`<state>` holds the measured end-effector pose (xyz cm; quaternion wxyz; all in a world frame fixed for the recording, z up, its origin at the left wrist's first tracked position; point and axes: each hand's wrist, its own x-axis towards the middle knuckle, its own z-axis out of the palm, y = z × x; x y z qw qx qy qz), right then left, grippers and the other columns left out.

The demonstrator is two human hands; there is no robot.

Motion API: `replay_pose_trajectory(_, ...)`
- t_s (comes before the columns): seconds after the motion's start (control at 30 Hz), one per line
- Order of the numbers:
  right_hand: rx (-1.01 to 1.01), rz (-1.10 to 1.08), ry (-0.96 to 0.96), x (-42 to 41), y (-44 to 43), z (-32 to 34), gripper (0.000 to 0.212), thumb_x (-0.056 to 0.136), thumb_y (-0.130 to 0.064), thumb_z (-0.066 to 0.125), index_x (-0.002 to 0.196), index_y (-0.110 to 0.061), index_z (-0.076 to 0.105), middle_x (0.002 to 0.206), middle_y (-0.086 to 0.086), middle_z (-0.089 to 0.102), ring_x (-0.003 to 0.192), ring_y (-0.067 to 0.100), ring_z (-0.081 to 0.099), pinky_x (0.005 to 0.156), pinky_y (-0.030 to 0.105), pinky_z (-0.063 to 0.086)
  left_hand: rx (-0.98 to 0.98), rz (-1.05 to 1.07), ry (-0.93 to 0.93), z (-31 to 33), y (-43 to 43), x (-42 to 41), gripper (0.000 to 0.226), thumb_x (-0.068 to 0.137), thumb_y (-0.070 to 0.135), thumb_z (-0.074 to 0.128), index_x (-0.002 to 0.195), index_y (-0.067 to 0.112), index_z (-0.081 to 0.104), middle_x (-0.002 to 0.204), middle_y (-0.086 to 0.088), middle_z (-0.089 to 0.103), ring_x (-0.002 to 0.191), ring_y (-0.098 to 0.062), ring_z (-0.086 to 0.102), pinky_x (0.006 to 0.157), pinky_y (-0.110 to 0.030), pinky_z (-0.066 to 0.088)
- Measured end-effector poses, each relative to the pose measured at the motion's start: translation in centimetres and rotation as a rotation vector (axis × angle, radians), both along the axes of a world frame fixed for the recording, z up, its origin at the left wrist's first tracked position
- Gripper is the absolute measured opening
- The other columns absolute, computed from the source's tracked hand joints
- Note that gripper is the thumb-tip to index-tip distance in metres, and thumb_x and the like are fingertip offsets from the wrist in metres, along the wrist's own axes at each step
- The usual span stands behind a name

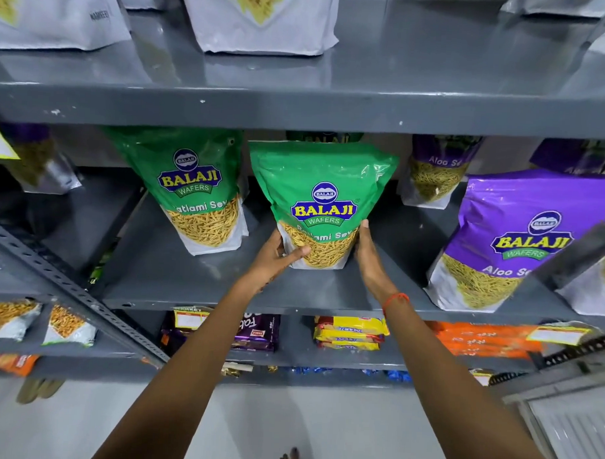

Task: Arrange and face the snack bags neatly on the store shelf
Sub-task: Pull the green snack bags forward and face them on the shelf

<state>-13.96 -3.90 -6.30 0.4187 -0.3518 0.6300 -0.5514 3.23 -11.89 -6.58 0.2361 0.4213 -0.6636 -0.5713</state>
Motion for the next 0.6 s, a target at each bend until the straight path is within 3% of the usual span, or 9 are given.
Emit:
replay_pose_trajectory(0.1, -0.033, -0.021, 0.041, 1.2, 3.1, 0.0, 0.035, 0.097, -0.049, 0.016, 0.129, -0.047, 0.031, 0.13, -0.026, 0.04, 0.119, -0.009, 0.037, 0.104, 0.02, 0.026, -0.009, 0.001, 0.003, -1.1, 3.2, 0.9, 0.086, 0.068, 0.054, 0.071, 0.139, 0.029, 0.03, 0.146, 0.002, 0.044, 0.133, -0.018, 0.042, 0.111, -0.044, 0.037)
replay_pose_trajectory(0.2, -0.043, -0.029, 0.055, 1.7, 5.1, -0.8, 0.04, 0.097, -0.047, 0.015, 0.134, -0.042, 0.03, 0.135, -0.018, 0.038, 0.126, -0.001, 0.033, 0.109, 0.025, 0.024, -0.02, 0.025, -0.002, -1.8, 5.2, 1.5, 0.096, 0.059, 0.065, 0.069, 0.139, 0.031, 0.029, 0.145, 0.002, 0.045, 0.131, -0.019, 0.044, 0.11, -0.043, 0.039)
replay_pose_trajectory(0.3, -0.022, -0.029, 0.047, 2.0, 6.3, -0.9, 0.046, 0.097, -0.048, 0.016, 0.138, -0.035, 0.031, 0.135, -0.013, 0.039, 0.127, 0.003, 0.032, 0.111, 0.027, 0.023, -0.005, -0.001, -0.006, -1.4, 5.8, 1.9, 0.08, 0.073, 0.047, 0.07, 0.14, 0.028, 0.03, 0.145, 0.001, 0.044, 0.131, -0.019, 0.043, 0.108, -0.036, 0.038)
replay_pose_trajectory(0.43, -0.051, -0.009, 0.026, 2.4, 7.1, -0.5, 0.034, 0.097, -0.047, 0.018, 0.125, -0.041, 0.035, 0.129, -0.013, 0.043, 0.122, 0.004, 0.039, 0.11, 0.029, 0.029, -0.006, -0.008, 0.006, -0.5, 6.9, 2.0, 0.067, 0.083, 0.026, 0.065, 0.14, 0.021, 0.03, 0.141, 0.0, 0.046, 0.125, -0.013, 0.043, 0.099, -0.026, 0.036)
replay_pose_trajectory(0.6, -0.05, -0.002, 0.025, 2.4, 7.3, -0.4, 0.038, 0.095, -0.053, 0.02, 0.123, -0.041, 0.041, 0.129, -0.01, 0.048, 0.122, 0.007, 0.044, 0.116, 0.04, 0.03, 0.031, -0.024, 0.005, 0.1, 7.1, 2.2, 0.071, 0.081, 0.03, 0.067, 0.14, 0.022, 0.029, 0.147, -0.003, 0.043, 0.135, -0.022, 0.039, 0.112, -0.04, 0.035)
